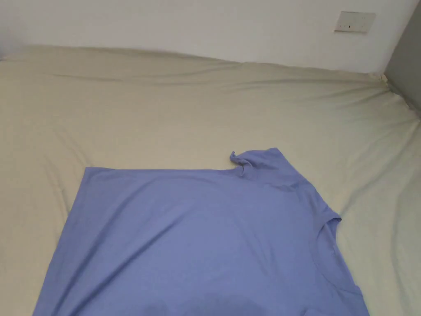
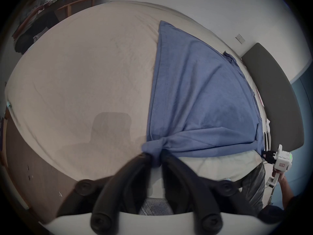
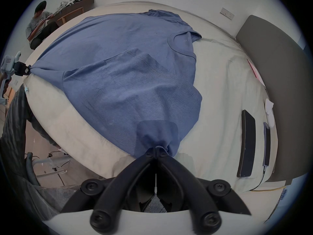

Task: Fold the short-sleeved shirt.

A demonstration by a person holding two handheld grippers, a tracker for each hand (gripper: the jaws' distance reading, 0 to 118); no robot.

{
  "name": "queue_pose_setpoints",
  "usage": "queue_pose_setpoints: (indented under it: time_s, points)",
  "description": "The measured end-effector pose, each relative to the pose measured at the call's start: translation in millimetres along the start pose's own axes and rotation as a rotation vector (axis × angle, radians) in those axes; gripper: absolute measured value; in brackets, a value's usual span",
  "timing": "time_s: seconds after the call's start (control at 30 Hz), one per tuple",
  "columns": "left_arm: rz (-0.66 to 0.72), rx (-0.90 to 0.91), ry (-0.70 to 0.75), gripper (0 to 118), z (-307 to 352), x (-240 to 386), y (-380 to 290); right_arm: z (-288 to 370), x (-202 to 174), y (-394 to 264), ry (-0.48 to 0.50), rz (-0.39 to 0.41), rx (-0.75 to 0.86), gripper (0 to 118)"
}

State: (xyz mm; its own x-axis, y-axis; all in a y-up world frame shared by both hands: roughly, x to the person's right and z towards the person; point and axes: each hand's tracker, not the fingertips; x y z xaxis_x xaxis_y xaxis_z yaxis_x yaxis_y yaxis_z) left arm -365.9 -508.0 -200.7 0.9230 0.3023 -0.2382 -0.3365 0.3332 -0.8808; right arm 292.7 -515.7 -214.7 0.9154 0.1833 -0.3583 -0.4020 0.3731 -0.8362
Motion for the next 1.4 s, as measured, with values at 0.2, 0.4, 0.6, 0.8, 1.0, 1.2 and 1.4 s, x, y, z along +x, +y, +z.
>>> queue_pose_setpoints:
  time_s: [0.2,0.4,0.6,0.8,1.0,1.2,1.4]
  points:
    - [0.013,0.11,-0.003,107,34,1,-8,14,4,1,-0.051,-0.069,0.027,26]
    - [-0.113,0.131,0.073,112,29,13,-5,50,15,10,0.061,-0.306,0.203,72]
    - [-0.214,0.019,0.101,112,-21,26,1,35,-4,7,-0.019,-0.13,0.12,72]
    - [-0.039,0.044,-0.071,100,-30,23,17,5,2,-2,0.063,-0.234,0.04,72]
    - [-0.051,0.093,0.011,6,-26,23,24,-3,9,8,0.115,-0.32,0.02,47]
    - [-0.115,0.121,0.034,5,-11,30,24,15,19,17,0.163,-0.381,0.082,7]
    - [-0.079,0.124,0.005,5,-6,22,33,16,38,33,0.264,-0.486,0.101,7]
